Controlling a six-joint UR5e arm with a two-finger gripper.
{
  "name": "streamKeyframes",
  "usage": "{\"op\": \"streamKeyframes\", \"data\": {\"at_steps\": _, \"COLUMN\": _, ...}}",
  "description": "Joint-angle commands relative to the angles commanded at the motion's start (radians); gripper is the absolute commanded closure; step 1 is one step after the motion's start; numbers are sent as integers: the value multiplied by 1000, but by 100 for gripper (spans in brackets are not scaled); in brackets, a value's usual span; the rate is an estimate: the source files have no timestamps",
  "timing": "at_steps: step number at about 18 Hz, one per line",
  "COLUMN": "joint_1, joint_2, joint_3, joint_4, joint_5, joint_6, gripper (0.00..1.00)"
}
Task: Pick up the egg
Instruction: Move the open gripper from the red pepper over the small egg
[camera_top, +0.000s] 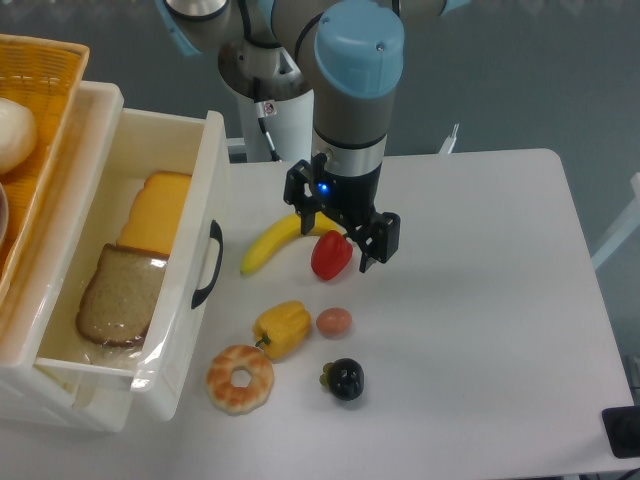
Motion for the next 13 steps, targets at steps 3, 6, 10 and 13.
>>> {"op": "streamKeyframes", "data": {"at_steps": 3, "joint_1": -5, "joint_2": -3, "joint_3": -2, "joint_4": 14, "joint_5": -2, "joint_6": 0, "gripper": 0}}
{"op": "streamKeyframes", "data": {"at_steps": 6, "joint_1": -8, "joint_2": -2, "joint_3": -9, "joint_4": 20, "joint_5": 2, "joint_6": -1, "gripper": 0}}
{"op": "streamKeyframes", "data": {"at_steps": 10, "joint_1": -25, "joint_2": -18, "joint_3": -47, "joint_4": 102, "joint_5": 0, "joint_6": -23, "gripper": 0}}
{"op": "streamKeyframes", "data": {"at_steps": 13, "joint_1": -40, "joint_2": -21, "joint_3": -81, "joint_4": 138, "joint_5": -14, "joint_6": -80, "gripper": 0}}
